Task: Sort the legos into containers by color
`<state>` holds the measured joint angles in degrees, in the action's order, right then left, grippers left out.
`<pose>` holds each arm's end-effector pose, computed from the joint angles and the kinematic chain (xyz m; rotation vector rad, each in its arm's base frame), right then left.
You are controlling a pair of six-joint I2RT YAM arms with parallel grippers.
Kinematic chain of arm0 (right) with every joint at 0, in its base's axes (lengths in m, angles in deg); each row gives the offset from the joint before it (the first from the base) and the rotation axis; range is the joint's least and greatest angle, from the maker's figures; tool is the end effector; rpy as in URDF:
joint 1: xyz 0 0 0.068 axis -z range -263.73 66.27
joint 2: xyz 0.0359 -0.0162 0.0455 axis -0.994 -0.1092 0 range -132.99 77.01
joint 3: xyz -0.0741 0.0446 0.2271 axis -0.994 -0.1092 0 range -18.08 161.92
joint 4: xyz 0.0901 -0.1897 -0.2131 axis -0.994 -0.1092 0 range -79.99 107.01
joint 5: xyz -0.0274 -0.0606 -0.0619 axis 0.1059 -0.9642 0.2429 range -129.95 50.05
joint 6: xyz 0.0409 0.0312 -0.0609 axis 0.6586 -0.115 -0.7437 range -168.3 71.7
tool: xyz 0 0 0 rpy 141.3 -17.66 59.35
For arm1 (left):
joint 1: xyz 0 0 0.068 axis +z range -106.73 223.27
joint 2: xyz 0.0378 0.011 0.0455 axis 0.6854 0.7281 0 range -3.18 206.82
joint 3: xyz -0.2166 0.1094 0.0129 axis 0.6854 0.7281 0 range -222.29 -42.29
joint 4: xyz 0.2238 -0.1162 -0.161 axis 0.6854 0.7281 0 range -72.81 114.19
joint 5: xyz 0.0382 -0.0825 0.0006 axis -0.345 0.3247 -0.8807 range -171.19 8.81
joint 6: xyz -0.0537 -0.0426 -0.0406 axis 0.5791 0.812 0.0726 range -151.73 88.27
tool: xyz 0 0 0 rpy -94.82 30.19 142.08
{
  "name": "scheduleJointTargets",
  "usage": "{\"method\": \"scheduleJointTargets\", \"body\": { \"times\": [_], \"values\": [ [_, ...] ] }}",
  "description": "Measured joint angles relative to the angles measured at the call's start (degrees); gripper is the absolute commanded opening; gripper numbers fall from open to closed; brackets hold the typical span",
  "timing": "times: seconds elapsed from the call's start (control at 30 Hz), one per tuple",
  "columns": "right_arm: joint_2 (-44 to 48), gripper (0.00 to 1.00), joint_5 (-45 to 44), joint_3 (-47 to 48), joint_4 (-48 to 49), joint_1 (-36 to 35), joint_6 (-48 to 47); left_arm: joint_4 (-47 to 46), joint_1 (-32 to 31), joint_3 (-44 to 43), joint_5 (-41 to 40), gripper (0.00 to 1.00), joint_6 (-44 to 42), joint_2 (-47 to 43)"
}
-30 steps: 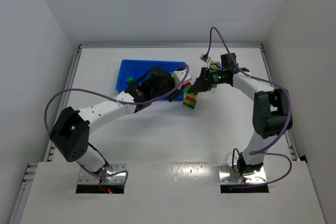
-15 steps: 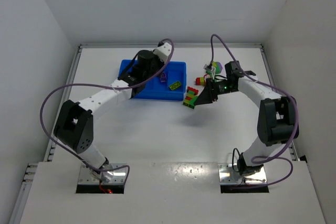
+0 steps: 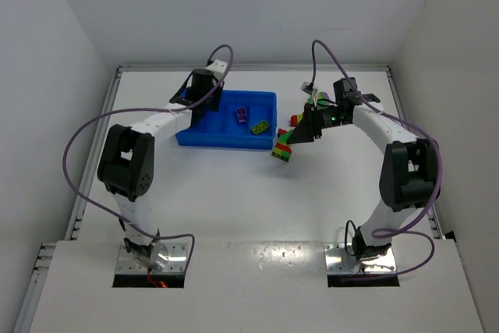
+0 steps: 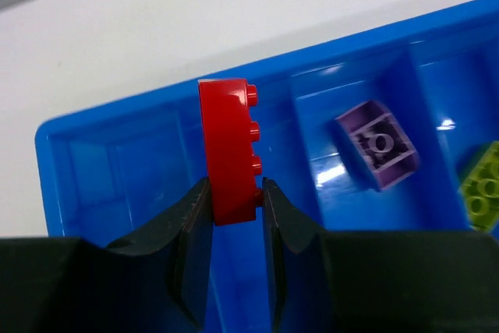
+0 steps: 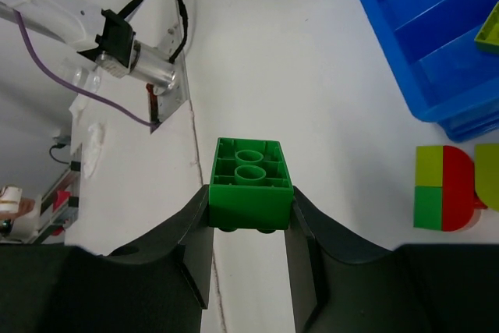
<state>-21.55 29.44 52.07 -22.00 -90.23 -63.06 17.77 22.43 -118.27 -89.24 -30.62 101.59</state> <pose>0.3618 0.1060 0.1705 -0.7217 2.1568 1.5232 0.4536 -0.1624 0.1847 0.2716 2.0612 -0.0876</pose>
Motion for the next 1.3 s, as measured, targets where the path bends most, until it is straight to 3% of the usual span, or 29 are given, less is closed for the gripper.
{"method": "scheduleJointTargets", "body": {
  "times": [0.17, 0.3, 0.33, 0.43, 0.5, 0.67, 0.8, 0.97, 1.07, 1.3],
  "values": [
    [-0.9, 0.00, -0.3, 1.7, 1.1, 0.0, 1.3, 2.7, 2.0, -1.6, 0.3, 0.13, 2.8, 3.3],
    [-2.2, 0.00, -0.4, 2.5, 3.9, -0.2, 4.1, 3.9, 2.0, -2.5, 3.1, 0.30, 4.2, 4.0],
    [-2.6, 0.00, -0.4, 2.8, 4.8, -0.3, 5.1, 4.0, 2.0, -2.6, 3.7, 0.46, 4.4, 4.1],
    [-4.7, 0.00, -0.4, 4.9, 9.0, -0.9, 9.3, 4.3, 2.1, -2.7, 4.7, 0.71, 5.7, 4.2],
    [-6.4, 0.00, -0.4, 7.0, 11.4, -1.6, 11.8, 4.5, 2.3, -2.8, 5.0, 0.81, 6.8, 4.2],
    [-10.2, 0.00, -2.2, 10.8, 21.3, -4.0, 20.7, 2.3, 4.3, -0.6, 6.2, 0.84, 8.9, 2.5],
    [-14.3, 0.00, -6.7, 15.8, 31.3, -8.1, 29.0, 1.6, 8.4, 1.5, 6.5, 0.89, 10.0, -4.0],
    [-24.3, 0.00, -13.9, 28.2, 41.2, -15.4, 37.1, 5.7, 14.2, -8.9, 2.0, 0.94, 10.1, -9.6],
    [-31.5, 0.00, -18.5, 36.4, 44.2, -20.2, 39.8, 6.5, 18.5, -14.9, 0.6, 0.97, 10.5, -11.4],
    [-47.3, 0.00, -29.0, 53.6, 45.8, -28.6, 41.8, 11.1, 28.2, -11.3, -1.0, 0.98, 10.7, -17.9]
  ]
}}
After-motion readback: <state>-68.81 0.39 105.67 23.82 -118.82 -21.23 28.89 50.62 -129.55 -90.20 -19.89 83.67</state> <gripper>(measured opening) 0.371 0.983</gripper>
